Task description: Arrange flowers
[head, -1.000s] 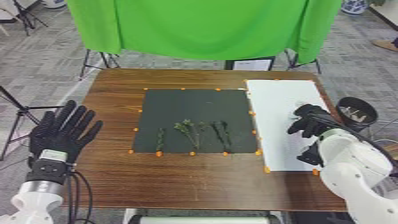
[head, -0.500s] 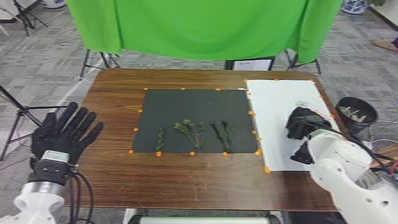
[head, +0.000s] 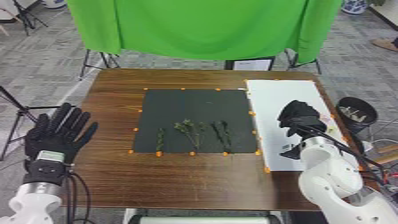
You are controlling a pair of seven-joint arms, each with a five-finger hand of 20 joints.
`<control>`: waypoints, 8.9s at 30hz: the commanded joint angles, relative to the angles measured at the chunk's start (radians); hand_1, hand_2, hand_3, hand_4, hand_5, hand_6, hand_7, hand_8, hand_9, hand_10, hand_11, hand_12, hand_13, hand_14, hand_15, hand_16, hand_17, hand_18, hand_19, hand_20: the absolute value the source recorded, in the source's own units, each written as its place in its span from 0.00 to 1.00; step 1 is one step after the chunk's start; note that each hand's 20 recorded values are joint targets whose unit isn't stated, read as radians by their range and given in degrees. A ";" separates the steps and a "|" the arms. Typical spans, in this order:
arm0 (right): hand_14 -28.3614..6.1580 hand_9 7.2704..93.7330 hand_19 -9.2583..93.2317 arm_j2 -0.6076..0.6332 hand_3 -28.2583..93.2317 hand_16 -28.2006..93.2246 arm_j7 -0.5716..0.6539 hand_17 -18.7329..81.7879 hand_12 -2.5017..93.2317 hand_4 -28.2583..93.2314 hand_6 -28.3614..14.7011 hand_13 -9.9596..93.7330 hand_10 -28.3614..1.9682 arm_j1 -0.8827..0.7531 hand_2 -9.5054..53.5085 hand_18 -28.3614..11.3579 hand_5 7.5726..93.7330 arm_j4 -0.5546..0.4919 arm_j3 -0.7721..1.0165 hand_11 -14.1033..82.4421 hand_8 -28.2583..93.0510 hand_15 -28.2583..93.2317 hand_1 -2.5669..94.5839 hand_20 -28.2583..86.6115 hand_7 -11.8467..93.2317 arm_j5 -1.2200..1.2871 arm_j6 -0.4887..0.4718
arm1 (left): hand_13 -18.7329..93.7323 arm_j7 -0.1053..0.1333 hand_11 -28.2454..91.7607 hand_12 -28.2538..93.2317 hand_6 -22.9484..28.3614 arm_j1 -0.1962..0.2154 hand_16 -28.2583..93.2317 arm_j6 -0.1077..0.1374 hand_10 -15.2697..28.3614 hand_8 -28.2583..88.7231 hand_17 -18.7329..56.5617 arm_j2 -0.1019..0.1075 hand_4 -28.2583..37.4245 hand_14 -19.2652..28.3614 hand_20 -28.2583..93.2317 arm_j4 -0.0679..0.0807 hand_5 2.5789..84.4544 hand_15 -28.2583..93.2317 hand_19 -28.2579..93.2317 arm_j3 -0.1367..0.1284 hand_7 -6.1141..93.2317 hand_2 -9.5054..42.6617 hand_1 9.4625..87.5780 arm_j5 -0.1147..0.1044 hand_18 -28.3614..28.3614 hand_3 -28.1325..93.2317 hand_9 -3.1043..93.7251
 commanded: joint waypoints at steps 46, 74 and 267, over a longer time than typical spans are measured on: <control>0.66 0.82 0.88 -0.570 0.83 0.64 -0.184 0.56 0.38 0.00 0.65 0.80 0.65 0.602 0.00 0.19 0.71 0.446 -0.754 0.21 0.22 0.50 0.64 0.62 0.37 -0.144 -0.232 | 0.38 -0.076 0.42 0.33 0.64 -0.020 0.18 0.024 0.74 0.17 0.16 0.057 0.00 0.75 0.29 -0.005 0.44 0.53 0.51 0.006 0.23 0.35 0.28 0.058 0.76 0.81 0.36; 0.53 0.49 0.87 -0.559 0.91 0.49 -0.206 0.52 0.19 0.00 0.59 0.67 0.42 0.586 0.00 0.16 0.47 0.389 -0.717 0.29 0.11 0.66 0.50 0.60 0.33 -0.158 -0.391 | 0.33 -0.031 0.38 0.33 0.63 -0.016 0.18 0.045 0.69 0.16 0.15 0.063 0.04 0.74 0.29 -0.012 0.31 0.52 0.51 0.016 0.22 0.24 0.30 0.026 0.76 0.80 0.19; 0.52 0.62 0.88 -0.559 0.76 0.45 -0.023 0.53 0.22 0.00 0.61 0.72 0.47 0.670 0.00 0.14 0.59 0.471 -0.666 0.36 0.12 0.66 0.56 0.59 0.34 0.006 -0.233 | 0.39 -0.092 0.40 0.32 0.63 -0.135 0.17 0.040 0.72 0.16 0.16 0.044 0.00 0.74 0.29 0.036 0.44 0.51 0.53 0.117 0.21 0.36 0.28 -0.033 0.76 0.81 0.37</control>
